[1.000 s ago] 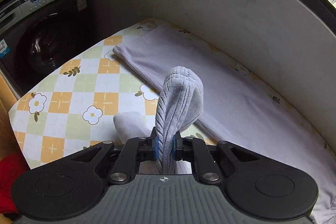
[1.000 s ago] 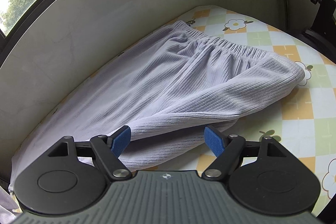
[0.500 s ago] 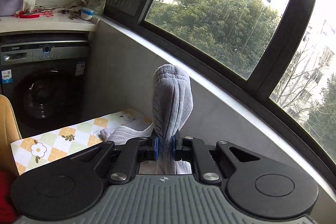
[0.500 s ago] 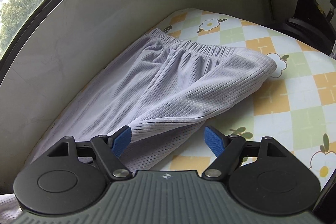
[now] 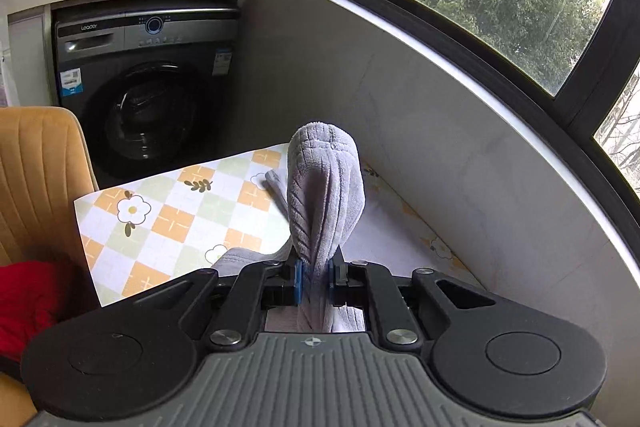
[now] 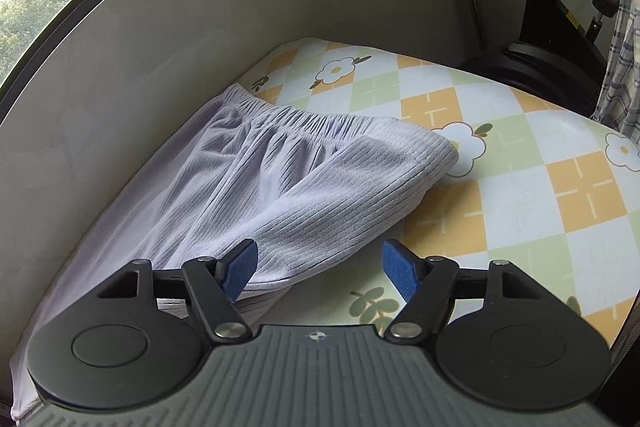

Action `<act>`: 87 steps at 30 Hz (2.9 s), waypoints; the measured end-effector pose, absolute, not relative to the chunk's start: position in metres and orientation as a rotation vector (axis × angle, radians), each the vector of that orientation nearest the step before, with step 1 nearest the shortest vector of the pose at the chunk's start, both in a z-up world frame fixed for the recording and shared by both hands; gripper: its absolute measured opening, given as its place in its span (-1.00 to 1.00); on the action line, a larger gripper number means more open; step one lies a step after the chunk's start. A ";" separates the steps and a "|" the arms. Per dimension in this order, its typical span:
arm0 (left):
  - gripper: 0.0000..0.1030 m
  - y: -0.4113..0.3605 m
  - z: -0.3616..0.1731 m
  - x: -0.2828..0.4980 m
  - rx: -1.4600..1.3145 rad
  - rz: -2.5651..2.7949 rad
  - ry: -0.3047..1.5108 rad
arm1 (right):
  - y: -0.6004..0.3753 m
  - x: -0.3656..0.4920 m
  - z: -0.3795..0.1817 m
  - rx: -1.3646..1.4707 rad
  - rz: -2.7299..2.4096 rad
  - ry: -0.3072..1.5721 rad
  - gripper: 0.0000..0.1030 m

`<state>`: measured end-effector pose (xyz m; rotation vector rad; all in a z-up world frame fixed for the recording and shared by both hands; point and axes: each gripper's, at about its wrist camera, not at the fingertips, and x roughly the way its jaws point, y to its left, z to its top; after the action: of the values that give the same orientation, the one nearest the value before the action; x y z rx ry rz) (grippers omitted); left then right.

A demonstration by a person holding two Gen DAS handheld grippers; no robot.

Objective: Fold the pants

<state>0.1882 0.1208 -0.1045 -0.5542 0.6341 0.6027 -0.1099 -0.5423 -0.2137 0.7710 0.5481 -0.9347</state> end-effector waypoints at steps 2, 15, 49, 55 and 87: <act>-0.76 0.120 -0.110 0.193 -0.560 0.605 0.652 | -0.546 -0.108 -0.221 0.831 -0.931 0.546 0.41; -0.76 0.138 -0.091 0.233 -0.596 0.527 0.490 | -0.544 -0.072 -0.156 0.674 -0.880 0.419 -0.89; 0.45 0.131 -0.197 0.192 -0.787 0.637 0.981 | -0.527 -0.119 -0.211 0.794 -0.973 0.654 -0.89; 0.44 0.099 -0.249 0.251 -0.807 0.525 1.136 | -0.525 -0.122 -0.211 0.797 -0.971 0.636 -0.89; -0.87 0.081 -0.261 0.307 -0.580 0.539 1.075 | -0.519 -0.121 -0.201 0.765 -0.974 0.594 -0.89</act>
<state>0.3070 0.0807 -0.2606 -0.5801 1.0749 0.5391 -0.1207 -0.5192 -0.2009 0.7645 0.5941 -0.9742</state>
